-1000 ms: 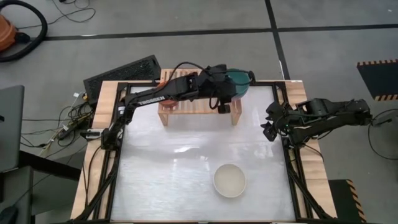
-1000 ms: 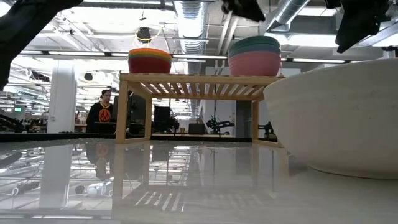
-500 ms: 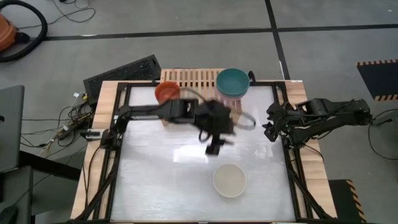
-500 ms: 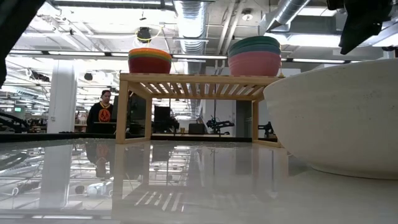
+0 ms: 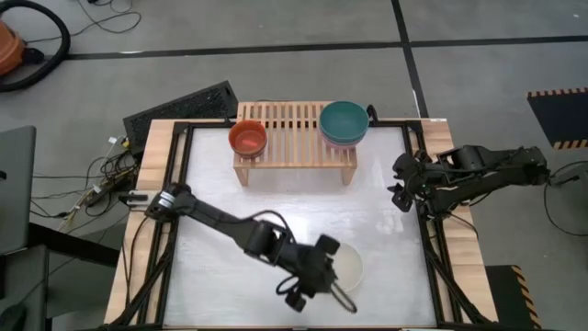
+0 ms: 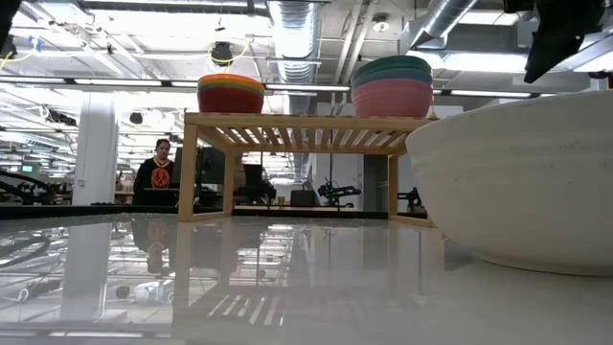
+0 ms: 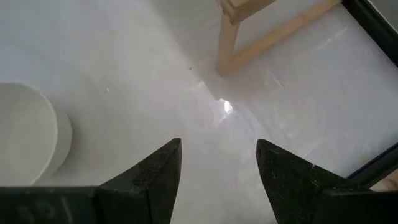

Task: Place and stack bowls onto a shelf
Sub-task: Stack the white bowl on top of the dark green bowl on the shelf

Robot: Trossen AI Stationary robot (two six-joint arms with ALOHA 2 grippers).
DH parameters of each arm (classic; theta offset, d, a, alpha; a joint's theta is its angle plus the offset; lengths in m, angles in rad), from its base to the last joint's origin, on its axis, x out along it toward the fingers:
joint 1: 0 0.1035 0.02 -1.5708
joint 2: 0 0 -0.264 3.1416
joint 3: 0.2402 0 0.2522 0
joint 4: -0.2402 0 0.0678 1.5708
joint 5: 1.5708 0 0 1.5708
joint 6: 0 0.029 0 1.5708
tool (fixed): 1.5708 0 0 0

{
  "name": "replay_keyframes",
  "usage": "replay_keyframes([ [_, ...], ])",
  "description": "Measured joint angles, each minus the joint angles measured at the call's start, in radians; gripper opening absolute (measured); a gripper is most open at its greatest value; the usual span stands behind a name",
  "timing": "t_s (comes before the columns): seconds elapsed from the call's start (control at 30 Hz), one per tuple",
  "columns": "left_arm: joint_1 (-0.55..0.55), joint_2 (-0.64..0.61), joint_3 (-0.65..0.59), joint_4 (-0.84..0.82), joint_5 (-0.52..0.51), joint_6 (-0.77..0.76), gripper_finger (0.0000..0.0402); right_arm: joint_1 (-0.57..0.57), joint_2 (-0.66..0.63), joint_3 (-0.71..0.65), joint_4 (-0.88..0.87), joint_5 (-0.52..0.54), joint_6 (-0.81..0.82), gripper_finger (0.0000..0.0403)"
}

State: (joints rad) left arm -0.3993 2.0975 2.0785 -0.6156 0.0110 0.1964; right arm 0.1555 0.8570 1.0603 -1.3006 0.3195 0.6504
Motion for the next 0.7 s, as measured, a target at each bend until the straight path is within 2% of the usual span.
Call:
replay_keyframes([
  [0.2,-0.005,0.001,-0.159,0.232,0.000,-0.059,0.0154,0.000,0.000,0.000,0.000,-0.007,-0.005,0.0234],
  [0.7,0.009,0.002,-0.368,0.453,0.008,-0.087,0.0154,0.000,0.000,0.000,0.000,-0.015,0.003,0.0234],
])
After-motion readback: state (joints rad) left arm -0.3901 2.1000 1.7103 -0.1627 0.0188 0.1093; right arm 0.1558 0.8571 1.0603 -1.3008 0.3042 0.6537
